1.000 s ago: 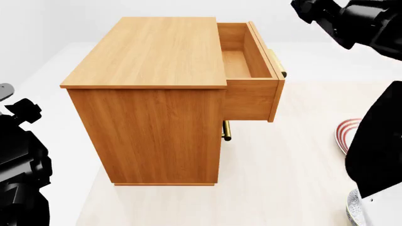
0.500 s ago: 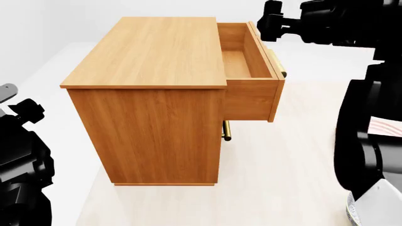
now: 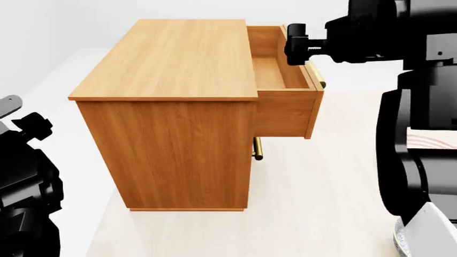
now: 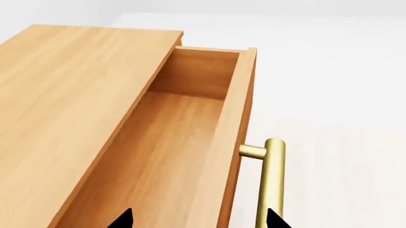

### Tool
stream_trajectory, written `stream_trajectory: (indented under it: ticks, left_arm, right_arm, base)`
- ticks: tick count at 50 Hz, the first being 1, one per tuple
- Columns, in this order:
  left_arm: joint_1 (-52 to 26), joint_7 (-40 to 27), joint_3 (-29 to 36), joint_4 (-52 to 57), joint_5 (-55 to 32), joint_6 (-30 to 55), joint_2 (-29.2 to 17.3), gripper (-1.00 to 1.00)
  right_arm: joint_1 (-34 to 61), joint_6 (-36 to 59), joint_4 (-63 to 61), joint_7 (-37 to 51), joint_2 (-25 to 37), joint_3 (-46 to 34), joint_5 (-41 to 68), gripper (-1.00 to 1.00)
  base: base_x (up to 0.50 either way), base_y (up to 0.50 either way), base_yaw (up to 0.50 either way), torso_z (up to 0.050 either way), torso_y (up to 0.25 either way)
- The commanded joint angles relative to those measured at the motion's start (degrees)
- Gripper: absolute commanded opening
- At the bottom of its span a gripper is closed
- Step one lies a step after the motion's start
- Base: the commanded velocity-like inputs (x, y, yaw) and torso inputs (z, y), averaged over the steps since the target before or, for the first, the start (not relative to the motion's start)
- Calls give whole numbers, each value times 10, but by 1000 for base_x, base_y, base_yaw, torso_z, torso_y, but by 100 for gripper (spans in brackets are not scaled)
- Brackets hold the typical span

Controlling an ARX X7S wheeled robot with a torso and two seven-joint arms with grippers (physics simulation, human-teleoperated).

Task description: Open the top drawer of the cabinet and put the bowl in it.

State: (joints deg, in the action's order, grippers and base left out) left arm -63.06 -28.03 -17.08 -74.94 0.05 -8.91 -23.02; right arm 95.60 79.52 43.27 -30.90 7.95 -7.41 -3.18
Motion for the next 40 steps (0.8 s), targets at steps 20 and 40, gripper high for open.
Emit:
stream_trajectory:
  ticks: [20,40]
  left_arm:
    - [-1,-2,3,0,-1,2,2,100]
    - [0,0,1,0,-3,0,1,100]
  right_arm:
    - [-2,-20,54,-5,-4,-27,8,100]
    - [-20,-24,34,-19,4,-77,2,100]
  base:
    - [0,0,0,0,0]
    - [0,0,0,0,0]
